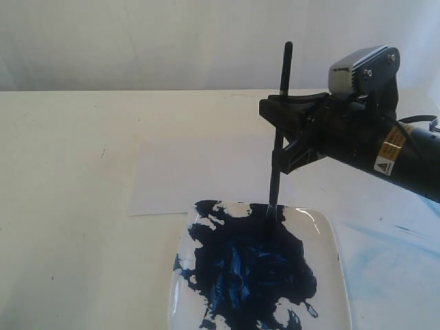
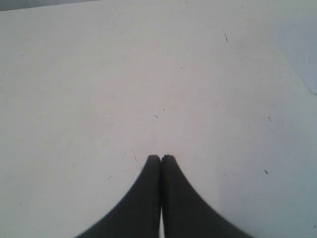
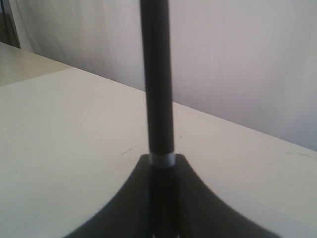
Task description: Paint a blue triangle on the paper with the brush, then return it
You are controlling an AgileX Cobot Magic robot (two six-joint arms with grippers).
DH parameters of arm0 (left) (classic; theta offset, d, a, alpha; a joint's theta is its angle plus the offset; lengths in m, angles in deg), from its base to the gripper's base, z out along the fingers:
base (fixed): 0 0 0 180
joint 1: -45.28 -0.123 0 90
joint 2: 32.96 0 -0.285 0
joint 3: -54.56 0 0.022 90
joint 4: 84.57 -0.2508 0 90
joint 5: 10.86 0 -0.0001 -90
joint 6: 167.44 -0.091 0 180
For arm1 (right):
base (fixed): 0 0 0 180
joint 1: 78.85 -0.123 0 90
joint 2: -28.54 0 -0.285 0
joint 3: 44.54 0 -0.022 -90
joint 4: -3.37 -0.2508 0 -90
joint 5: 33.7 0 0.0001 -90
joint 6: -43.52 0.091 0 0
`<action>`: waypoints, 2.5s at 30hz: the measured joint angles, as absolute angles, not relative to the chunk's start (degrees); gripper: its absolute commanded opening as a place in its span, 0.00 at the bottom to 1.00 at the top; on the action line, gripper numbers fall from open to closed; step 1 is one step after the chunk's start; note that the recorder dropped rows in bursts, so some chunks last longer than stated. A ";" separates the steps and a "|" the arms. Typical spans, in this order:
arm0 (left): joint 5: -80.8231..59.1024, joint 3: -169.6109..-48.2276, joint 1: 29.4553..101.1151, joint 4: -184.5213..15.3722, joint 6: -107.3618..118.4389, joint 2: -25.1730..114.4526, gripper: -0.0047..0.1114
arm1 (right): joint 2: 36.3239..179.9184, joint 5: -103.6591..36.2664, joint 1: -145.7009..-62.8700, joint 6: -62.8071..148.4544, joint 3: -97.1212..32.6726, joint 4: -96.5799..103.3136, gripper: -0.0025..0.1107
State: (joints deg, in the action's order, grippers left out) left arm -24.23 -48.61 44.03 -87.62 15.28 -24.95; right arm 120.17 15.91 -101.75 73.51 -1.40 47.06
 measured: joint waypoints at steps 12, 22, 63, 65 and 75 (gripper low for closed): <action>-24.23 -48.61 44.03 -87.62 15.28 -24.95 0.04 | 120.17 17.73 -101.75 73.51 -1.40 47.06 0.02; -24.23 -48.61 44.03 -87.62 15.28 -24.95 0.04 | 120.17 16.18 -101.75 73.51 -1.40 47.06 0.02; 4.03 -48.39 44.03 -88.45 22.76 -24.95 0.04 | 96.35 1.50 -101.75 93.05 -2.01 56.03 0.02; 8.49 -48.39 44.03 -88.45 26.86 -24.95 0.04 | 96.35 1.07 -101.75 93.05 -2.01 56.03 0.02; 4.71 -60.60 44.03 -87.75 29.08 -10.39 0.04 | 96.35 0.96 -101.75 95.88 -2.01 56.03 0.02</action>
